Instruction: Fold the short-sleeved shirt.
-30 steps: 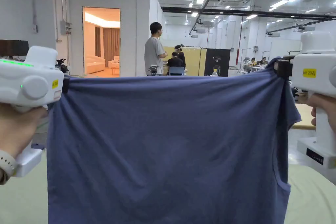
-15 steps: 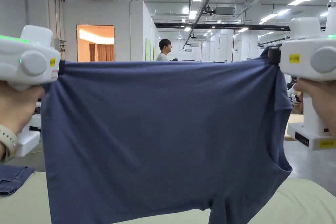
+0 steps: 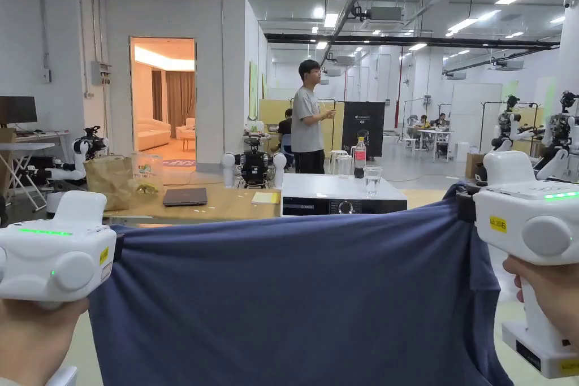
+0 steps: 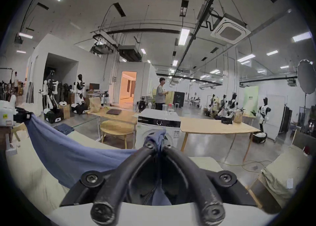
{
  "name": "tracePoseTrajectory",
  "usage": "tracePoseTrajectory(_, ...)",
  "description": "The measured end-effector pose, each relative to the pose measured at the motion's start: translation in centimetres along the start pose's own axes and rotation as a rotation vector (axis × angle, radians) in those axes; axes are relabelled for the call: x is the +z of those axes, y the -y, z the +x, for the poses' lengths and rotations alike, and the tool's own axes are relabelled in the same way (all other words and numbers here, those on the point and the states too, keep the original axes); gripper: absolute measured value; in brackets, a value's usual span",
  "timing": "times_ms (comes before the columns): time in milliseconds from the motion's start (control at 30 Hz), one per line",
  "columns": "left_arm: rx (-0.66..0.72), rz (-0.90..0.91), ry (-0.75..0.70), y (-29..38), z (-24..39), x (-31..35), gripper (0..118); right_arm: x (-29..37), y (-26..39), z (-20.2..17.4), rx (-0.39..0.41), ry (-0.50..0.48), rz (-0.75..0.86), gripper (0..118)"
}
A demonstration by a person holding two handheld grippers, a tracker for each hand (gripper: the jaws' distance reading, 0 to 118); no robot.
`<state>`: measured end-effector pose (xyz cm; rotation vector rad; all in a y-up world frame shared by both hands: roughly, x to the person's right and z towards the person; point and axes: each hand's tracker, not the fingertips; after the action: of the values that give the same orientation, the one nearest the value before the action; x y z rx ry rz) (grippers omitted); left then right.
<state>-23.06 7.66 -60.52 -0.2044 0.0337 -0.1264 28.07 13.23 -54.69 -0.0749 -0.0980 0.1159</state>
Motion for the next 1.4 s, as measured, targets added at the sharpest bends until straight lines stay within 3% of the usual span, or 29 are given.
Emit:
tracePoseTrajectory(167,-0.017,0.005,0.074,3.5,-1.3,7.4,2,8.3,2.5,-0.2,0.034,-0.023,0.011,1)
tracePoseTrajectory(300,0.026,-0.039,0.150,9.9,-2.7,14.5,2,16.5,8.1,-0.4,0.054,-0.031,-0.023,1)
tracePoseTrajectory(367,0.075,-0.087,0.177,14.5,-3.1,17.8,2,20.1,12.4,-0.6,0.015,-0.093,-0.123,2)
tracePoseTrajectory(500,0.045,-0.226,0.169,24.8,-2.6,23.2,2,26.4,23.6,-1.8,0.056,-0.081,-0.283,2)
tracePoseTrajectory(600,0.086,-0.468,0.227,32.6,-3.1,23.8,2,29.0,32.5,-3.3,0.091,-0.061,-0.482,2)
tracePoseTrajectory(733,0.126,-0.590,0.226,37.9,-3.4,24.4,5,30.5,39.9,-4.2,-0.035,-0.075,-0.661,3)
tracePoseTrajectory(767,0.143,-0.606,0.226,38.1,-3.5,24.4,20,30.9,40.0,-4.2,-0.068,-0.075,-0.670,7)
tracePoseTrajectory(800,0.149,-0.607,0.216,37.8,-3.5,24.5,60,31.0,40.0,-4.0,-0.108,-0.084,-0.680,27)
tracePoseTrajectory(833,0.140,-0.589,0.202,36.7,-3.1,25.7,90,31.2,39.3,-4.0,-0.122,-0.077,-0.674,60)
tracePoseTrajectory(867,0.133,-0.562,0.199,35.9,-2.8,26.4,106,31.6,38.4,-4.3,-0.124,-0.066,-0.641,97)
tracePoseTrajectory(900,0.118,-0.496,0.226,34.6,-2.1,27.3,108,32.4,36.8,-4.8,-0.139,-0.062,-0.595,118)
tracePoseTrajectory(967,0.099,-0.378,0.255,31.3,0.1,29.7,108,33.6,33.9,-6.1,-0.161,-0.124,-0.455,118)
tracePoseTrajectory(1167,0.085,-0.189,0.238,28.7,5.0,32.9,108,35.4,28.6,-11.5,-0.131,-0.118,-0.248,118)
tracePoseTrajectory(1200,0.055,-0.183,0.231,29.0,5.6,33.1,107,35.6,28.2,-12.1,-0.121,-0.116,-0.247,115)
tracePoseTrajectory(1233,0.038,-0.193,0.239,30.3,5.5,32.7,96,35.7,27.9,-12.6,-0.113,-0.112,-0.240,98)
tracePoseTrajectory(1267,0.022,-0.216,0.273,30.5,5.7,32.6,59,35.8,27.8,-13.1,-0.107,-0.104,-0.222,56)
tracePoseTrajectory(1300,0.016,-0.270,0.275,30.8,6.0,32.3,0,35.8,28.6,-13.4,-0.058,-0.060,-0.228,0)
tracePoseTrajectory(1333,0.009,-0.322,0.232,31.5,6.2,32.4,0,35.8,27.9,-13.5,-0.041,-0.044,-0.215,0)
tracePoseTrajectory(1400,0.037,-0.288,0.298,31.8,5.8,32.7,0,35.5,27.0,-13.0,-0.067,-0.127,-0.261,0)
